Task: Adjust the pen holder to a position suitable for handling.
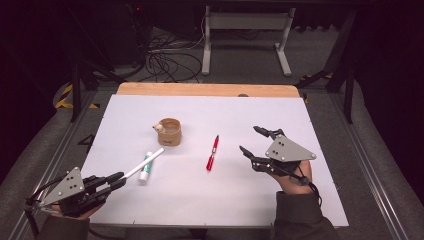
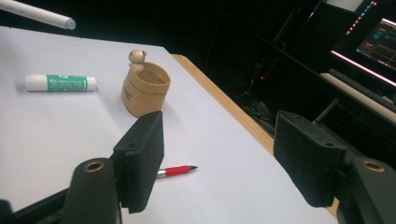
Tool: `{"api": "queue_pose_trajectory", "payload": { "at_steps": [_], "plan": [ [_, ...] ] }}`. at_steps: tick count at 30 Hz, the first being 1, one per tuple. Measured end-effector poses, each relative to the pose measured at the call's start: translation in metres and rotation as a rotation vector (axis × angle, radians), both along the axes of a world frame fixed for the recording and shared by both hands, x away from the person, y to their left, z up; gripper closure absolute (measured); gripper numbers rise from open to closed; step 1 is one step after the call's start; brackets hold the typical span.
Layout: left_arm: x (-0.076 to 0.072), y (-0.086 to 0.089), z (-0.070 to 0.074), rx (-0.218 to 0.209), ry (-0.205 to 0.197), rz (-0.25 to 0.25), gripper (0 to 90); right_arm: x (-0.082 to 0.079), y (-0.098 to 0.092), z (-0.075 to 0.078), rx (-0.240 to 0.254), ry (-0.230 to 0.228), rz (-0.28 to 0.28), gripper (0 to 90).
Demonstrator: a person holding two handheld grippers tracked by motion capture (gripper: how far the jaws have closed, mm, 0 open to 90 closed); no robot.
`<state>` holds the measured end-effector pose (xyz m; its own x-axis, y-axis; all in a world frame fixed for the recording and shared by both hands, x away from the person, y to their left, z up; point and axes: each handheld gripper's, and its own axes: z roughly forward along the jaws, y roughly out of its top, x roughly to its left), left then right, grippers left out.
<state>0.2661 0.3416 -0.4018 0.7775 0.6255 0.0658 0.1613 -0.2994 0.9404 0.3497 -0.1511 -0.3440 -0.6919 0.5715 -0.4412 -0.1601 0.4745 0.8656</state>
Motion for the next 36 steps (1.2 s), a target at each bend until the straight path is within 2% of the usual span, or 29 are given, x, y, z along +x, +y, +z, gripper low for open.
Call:
{"api": "queue_pose_trajectory", "payload": {
  "at_steps": [11,16,28,36],
  "plan": [
    [0.015,-0.022,0.007,-0.01,-0.005,-0.028,78.5,-0.003,0.016,-0.003,-0.095,-0.043,0.019,36.7],
    [0.022,-0.029,0.008,-0.011,-0.012,-0.044,78.5,-0.003,0.021,-0.005,-0.115,-0.059,0.024,37.2],
    [0.04,-0.052,0.013,-0.025,0.014,-0.084,78.5,-0.002,0.035,-0.011,-0.16,-0.083,0.035,39.0],
    [0.051,-0.073,0.016,-0.027,0.016,-0.13,78.5,-0.005,0.047,-0.015,-0.21,-0.137,0.054,41.0]
  ]
}}
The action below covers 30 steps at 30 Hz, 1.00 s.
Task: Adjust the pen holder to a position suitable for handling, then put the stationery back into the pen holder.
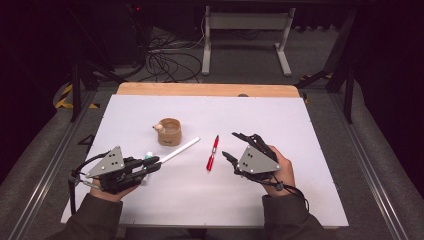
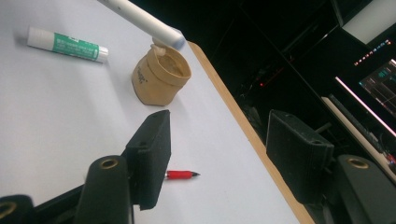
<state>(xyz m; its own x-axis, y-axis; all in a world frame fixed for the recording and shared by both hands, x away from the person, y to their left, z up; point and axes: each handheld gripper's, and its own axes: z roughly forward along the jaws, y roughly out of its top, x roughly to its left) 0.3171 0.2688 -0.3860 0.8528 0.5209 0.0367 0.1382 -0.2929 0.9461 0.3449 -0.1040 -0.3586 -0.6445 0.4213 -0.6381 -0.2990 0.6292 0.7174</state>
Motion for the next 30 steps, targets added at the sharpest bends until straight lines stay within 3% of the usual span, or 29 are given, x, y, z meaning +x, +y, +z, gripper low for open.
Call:
{"api": "queue_pose_trajectory", "payload": {
  "at_steps": [11,19,30],
  "plan": [
    [0.006,-0.015,-0.001,-0.021,0.024,-0.032,78.5,-0.002,0.012,-0.006,-0.047,-0.044,0.014,42.0],
    [0.01,-0.023,-0.007,0.002,0.033,-0.039,78.5,-0.004,0.026,-0.013,-0.091,-0.079,0.027,42.4],
    [0.011,-0.028,-0.008,-0.004,0.04,-0.046,78.5,-0.009,0.047,-0.02,-0.159,-0.144,0.063,43.9]
  ]
}}
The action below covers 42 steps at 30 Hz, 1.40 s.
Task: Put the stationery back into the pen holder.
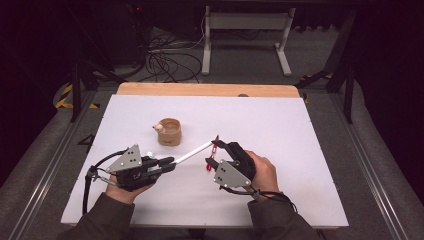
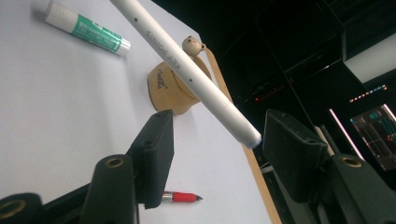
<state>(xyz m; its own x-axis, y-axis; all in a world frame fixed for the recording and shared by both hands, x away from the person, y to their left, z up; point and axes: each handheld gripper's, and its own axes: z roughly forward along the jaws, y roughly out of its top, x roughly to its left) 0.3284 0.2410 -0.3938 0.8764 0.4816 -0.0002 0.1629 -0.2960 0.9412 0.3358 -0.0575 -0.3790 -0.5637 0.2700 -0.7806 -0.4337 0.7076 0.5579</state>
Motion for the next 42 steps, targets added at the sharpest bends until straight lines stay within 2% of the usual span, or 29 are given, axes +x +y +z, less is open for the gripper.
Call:
{"api": "queue_pose_trajectory", "payload": {
  "at_steps": [6,11,15,17,27,30,36,39,42],
  "plan": [
    [0.0,-0.003,-0.001,0.003,0.013,-0.001,78.5,-0.003,0.011,-0.006,-0.07,-0.074,-0.005,45.8],
    [0.001,-0.004,-0.003,0.013,0.022,0.001,78.4,-0.005,0.021,-0.014,-0.157,-0.151,-0.006,48.7],
    [0.003,-0.004,-0.004,0.018,0.029,0.004,78.5,-0.007,0.028,-0.021,-0.216,-0.222,-0.028,52.3],
    [0.003,-0.004,-0.005,0.021,0.036,0.006,78.5,-0.008,0.032,-0.023,-0.264,-0.26,-0.032,53.2],
    [0.005,-0.006,-0.007,0.027,0.056,0.012,78.4,-0.011,0.049,-0.038,-0.384,-0.378,-0.056,58.3],
    [0.005,-0.006,-0.008,0.027,0.06,0.012,78.4,-0.012,0.053,-0.041,-0.406,-0.423,-0.059,61.5],
    [0.006,-0.007,-0.009,0.028,0.065,0.013,78.4,-0.015,0.059,-0.045,-0.443,-0.479,-0.057,68.1],
    [0.006,-0.006,-0.01,0.019,0.072,0.012,78.3,-0.016,0.061,-0.047,-0.462,-0.5,-0.052,77.4],
    [0.007,-0.004,-0.01,0.003,0.072,0.009,78.0,-0.016,0.062,-0.049,-0.459,-0.498,-0.059,78.3]
  ]
}}
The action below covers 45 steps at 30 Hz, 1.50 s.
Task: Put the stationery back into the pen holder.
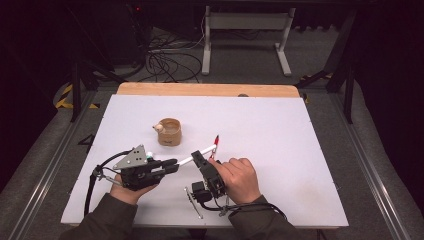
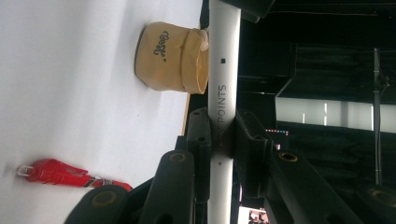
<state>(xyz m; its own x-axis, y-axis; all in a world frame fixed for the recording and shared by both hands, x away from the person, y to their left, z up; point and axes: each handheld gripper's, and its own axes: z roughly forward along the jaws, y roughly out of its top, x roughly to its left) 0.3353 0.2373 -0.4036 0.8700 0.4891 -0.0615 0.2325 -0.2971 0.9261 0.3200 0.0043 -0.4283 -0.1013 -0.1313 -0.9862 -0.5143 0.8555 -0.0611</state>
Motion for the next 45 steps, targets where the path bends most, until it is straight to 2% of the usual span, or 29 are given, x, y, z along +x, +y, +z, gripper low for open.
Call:
{"api": "queue_pose_trajectory", "payload": {
  "at_steps": [3,4,8,13,15,21,22,24,29,36,39,43,45],
  "plan": [
    [0.0,0.002,-0.001,-0.02,-0.005,0.004,77.3,0.0,0.001,0.001,0.008,0.003,0.0,78.4],
    [0.0,0.003,-0.001,-0.023,-0.018,0.01,76.7,0.0,0.001,0.001,0.007,-0.002,0.004,78.4],
    [-0.001,0.007,0.0,-0.041,-0.037,0.028,68.7,0.002,0.0,0.002,0.025,0.014,-0.001,78.4],
    [-0.005,0.011,0.001,-0.055,-0.063,0.05,61.0,0.006,-0.003,0.004,0.089,0.072,-0.023,78.4],
    [-0.007,0.013,0.001,-0.055,-0.072,0.075,53.6,0.009,-0.005,0.005,0.132,0.103,-0.029,78.4],
    [-0.018,0.023,0.001,-0.039,-0.115,0.111,51.1,0.015,-0.01,0.012,0.261,0.193,-0.033,78.5],
    [-0.019,0.024,0.001,-0.043,-0.111,0.117,50.6,0.016,-0.011,0.013,0.288,0.204,-0.032,78.4],
    [-0.021,0.026,0.001,-0.043,-0.125,0.13,49.7,0.017,-0.012,0.014,0.314,0.232,-0.037,78.4],
    [-0.022,0.032,0.002,-0.046,-0.128,0.145,47.0,0.022,-0.015,0.018,0.435,0.329,-0.046,78.4],
    [-0.026,0.038,-0.001,-0.021,-0.139,0.176,44.6,0.027,-0.018,0.022,0.595,0.446,-0.057,78.4],
    [-0.026,0.04,-0.004,-0.012,-0.135,0.18,43.7,0.03,-0.017,0.022,0.635,0.474,-0.054,78.4],
    [-0.026,0.042,-0.008,0.0,-0.134,0.182,43.1,0.034,-0.016,0.022,0.686,0.533,-0.047,78.4],
    [-0.026,0.043,-0.009,0.011,-0.133,0.18,43.1,0.036,-0.013,0.022,0.694,0.551,-0.047,78.4]
  ]
}}
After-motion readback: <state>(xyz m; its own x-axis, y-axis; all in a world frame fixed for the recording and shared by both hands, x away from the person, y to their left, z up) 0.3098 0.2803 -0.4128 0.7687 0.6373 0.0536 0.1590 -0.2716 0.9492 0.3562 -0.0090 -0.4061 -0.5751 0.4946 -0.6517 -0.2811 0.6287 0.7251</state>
